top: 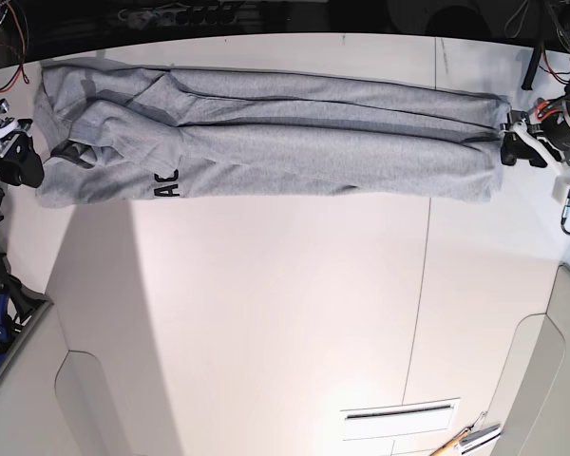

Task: Fold the T-shirt properly
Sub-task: 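Regrasp the folded shirt's end with the right gripper, then hold the shirt ends with both grippers and smooth the fold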

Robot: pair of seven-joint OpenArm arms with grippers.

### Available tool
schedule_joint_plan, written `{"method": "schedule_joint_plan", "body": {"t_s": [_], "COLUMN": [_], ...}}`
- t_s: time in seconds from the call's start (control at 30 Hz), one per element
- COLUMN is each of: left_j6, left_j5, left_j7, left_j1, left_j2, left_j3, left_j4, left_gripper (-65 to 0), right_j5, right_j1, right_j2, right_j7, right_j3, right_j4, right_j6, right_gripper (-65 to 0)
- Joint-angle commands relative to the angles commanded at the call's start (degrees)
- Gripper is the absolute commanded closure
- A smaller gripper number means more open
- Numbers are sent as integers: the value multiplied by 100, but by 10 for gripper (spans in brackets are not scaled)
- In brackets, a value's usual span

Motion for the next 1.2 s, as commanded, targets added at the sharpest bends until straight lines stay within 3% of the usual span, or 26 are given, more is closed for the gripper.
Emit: {"method": "schedule_joint_plan", "body": {"t_s": [0.1,0.13,0.37,0.53,0.67,0.8,0.9,1.13,1.2], "left_j6": [-2,-2,-4,-50,-48,-46,-46,-92,-262], "left_j5": [-22,-22,284,212,367,546,804,645,415], "left_j7": [2,2,-413,-555,-846,-839,-898,-901,-894], "left_j1": [44,44,39,39,20,-122,-219,-229,-227], "left_j2": [258,323,361,361,358,358,358,363,363], "left_j3": [-2,-2,-2,-2,-2,-2,-2,15,13], "left_j4": [-11,-13,-299,-586,-861,-879,-879,-1071,-1322], "left_gripper": [-406,-406,-406,-407,-407,-408,-455,-456,-456], "right_j5": [190,190,-341,-374,-372,-376,-413,-431,-413], "right_j1": [17,17,15,17,15,15,15,15,17], "right_j2": [-9,-31,-31,-33,-33,-31,-31,-31,-31], "right_j7": [-50,-37,-35,251,264,262,243,245,245], "right_j3": [-57,-103,-1259,-1860,-1996,-1996,-1993,-1996,-1993], "right_j4": [-2,-2,-398,-1099,-1333,-1349,-1349,-1349,-1349], "right_j6": [0,0,0,0,0,0,0,-2,0], "right_gripper": [-11,0,0,0,0,0,0,0,0]}}
